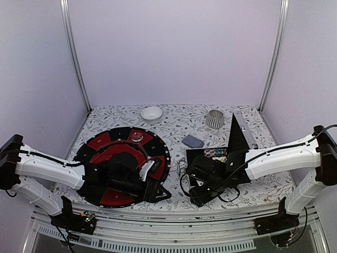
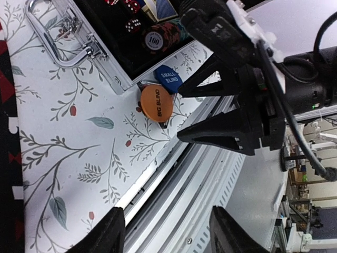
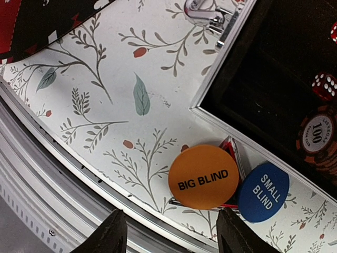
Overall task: Distribute texas hold em gaming equipment
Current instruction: Pick up the big blind button from the center of the board.
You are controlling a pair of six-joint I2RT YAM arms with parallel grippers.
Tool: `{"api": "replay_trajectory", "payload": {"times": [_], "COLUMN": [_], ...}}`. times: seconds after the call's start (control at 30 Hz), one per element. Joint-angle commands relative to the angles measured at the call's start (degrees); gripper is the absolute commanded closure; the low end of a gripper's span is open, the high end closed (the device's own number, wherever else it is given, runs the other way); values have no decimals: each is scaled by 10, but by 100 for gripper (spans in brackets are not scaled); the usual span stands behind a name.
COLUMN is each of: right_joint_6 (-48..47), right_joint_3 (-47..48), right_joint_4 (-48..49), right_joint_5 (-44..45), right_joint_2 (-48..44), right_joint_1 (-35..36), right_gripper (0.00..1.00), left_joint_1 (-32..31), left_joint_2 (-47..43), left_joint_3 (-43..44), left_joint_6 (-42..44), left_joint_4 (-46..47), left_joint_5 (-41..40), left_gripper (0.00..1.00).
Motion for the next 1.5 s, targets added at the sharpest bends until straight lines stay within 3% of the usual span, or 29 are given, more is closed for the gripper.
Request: {"api": "replay_trajectory", "payload": {"times": [0.0,0.2,0.37,0.67,1.03,1.47], "right_joint_6": [18,21,34,54,55,57], "right_joint_3": [-31,-53,-67,-94,-106,-134], "right_joint_4": [12,39,60,106,119,162], "right_joint_5": [14,6,9,11,10,-16], "right_joint_2": [-19,-10,-19,-31,-33,-35], "right_joint_1": [3,-11,-15,-30,-36,-37], "right_gripper": [45,53,60,73,73,74], "left_joint_1": [-14,-22,-22,-9,11,28], "left_joint_2": [33,141,239,301,340,385], "left_joint_3": [-9,34,116,117,122,134], "left_joint_6": [-42,-82,-71,-136,-174,-158], "left_joint_4": [61,133,123,211,230,240], "left_joint_5": [-3,41,93,108,94,74], "left_gripper": [45,51,55,64,64,62]}}
